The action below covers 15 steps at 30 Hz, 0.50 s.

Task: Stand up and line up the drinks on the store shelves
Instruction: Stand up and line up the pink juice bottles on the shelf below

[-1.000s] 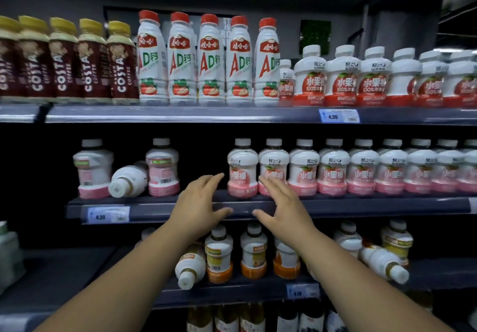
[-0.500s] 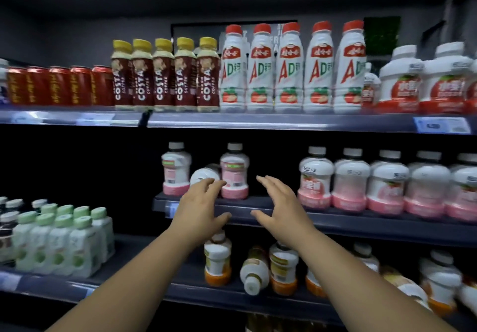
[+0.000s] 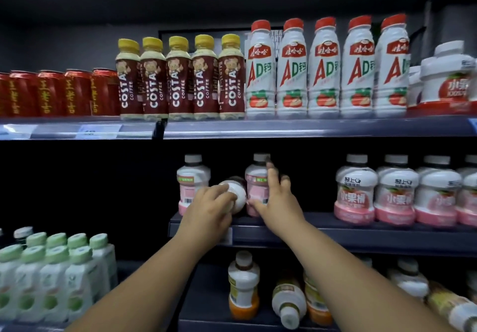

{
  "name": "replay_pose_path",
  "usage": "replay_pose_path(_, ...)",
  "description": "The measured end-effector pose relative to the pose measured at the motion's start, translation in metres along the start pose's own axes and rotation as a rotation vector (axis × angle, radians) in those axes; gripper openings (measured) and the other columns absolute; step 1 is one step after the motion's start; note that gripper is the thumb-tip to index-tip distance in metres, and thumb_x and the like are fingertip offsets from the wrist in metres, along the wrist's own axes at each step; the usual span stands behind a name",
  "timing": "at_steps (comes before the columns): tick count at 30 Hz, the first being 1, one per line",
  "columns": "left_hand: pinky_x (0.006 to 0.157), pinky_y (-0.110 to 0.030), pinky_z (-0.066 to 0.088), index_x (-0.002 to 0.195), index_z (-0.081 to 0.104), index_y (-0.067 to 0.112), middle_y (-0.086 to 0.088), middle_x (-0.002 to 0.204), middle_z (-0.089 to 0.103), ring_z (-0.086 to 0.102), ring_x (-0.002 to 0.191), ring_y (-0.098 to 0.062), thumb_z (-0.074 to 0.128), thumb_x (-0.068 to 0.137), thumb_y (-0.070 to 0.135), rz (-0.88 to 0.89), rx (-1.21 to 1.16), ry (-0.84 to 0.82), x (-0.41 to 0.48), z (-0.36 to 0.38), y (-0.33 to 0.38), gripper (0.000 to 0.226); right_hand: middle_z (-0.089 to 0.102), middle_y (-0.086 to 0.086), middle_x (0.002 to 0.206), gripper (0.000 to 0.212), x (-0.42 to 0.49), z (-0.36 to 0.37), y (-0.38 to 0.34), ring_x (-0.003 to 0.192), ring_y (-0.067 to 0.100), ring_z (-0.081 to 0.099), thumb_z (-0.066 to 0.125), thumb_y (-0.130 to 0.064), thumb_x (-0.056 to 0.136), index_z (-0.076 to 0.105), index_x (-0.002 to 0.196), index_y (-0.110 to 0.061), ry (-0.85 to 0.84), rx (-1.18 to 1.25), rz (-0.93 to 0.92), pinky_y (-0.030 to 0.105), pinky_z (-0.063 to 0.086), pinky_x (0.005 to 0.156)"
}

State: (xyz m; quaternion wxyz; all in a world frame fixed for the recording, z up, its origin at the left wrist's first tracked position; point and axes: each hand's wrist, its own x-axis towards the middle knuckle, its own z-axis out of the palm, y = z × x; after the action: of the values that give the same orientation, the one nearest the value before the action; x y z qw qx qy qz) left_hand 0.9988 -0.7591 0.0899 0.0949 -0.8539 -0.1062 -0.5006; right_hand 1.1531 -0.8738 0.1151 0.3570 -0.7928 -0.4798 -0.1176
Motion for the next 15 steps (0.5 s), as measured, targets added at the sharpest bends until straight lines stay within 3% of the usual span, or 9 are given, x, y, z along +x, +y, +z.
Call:
replay_pose_path(3,0.082,-0.032,0.040,0.104,0.061,0.017,-0.006,0.106,0.068,0.059,0.089,-0.029,0.065,0.076,0.013,0.007,-0.076,0.069,0.022,-0.011,-0.001,0.028,0.016,0.017,0.154,0.104,0.001,-0.003,0.003,0.117,0.040,0.056,0.069,-0.045,0.088,-0.009,0.156,-0.038,0.006,0.026,0.011,0.037,0.047,0.094)
replay_pose_path(8,0.083,-0.027,0.048,0.117,0.059,0.018,0.002,0.108,0.063,0.060,0.095,-0.015,0.069,0.089,0.018,-0.338,-0.422,0.176,0.061,-0.025,0.012,0.030,0.018,0.010,0.153,0.114,-0.003,-0.013,0.019,0.118,0.037,0.056,0.073,-0.046,0.083,-0.017,0.153,-0.044,0.031,0.111,0.004,0.038,0.049,0.093)
replay_pose_path(12,0.092,-0.028,0.043,0.132,0.048,0.014,-0.001,0.119,0.061,0.058,0.108,-0.017,0.066,0.091,0.017,-0.512,-0.526,0.160,0.064,-0.004,0.018,0.045,0.016,0.005,0.157,0.119,-0.004,-0.021,0.029,0.125,0.033,0.052,0.075,-0.047,0.080,-0.020,0.151,-0.045,0.027,0.124,-0.002,0.038,0.047,0.098)
replay_pose_path(15,0.097,-0.024,0.039,0.138,0.039,0.011,0.000,0.123,0.057,0.055,0.115,-0.017,0.081,0.080,0.023,-0.689,-0.628,0.022,0.060,0.019,0.017,0.072,0.023,0.007,0.154,0.124,-0.004,-0.025,0.033,0.127,0.030,0.051,0.080,-0.049,0.075,-0.017,0.152,-0.042,0.030,0.129,0.016,0.034,0.045,0.098)
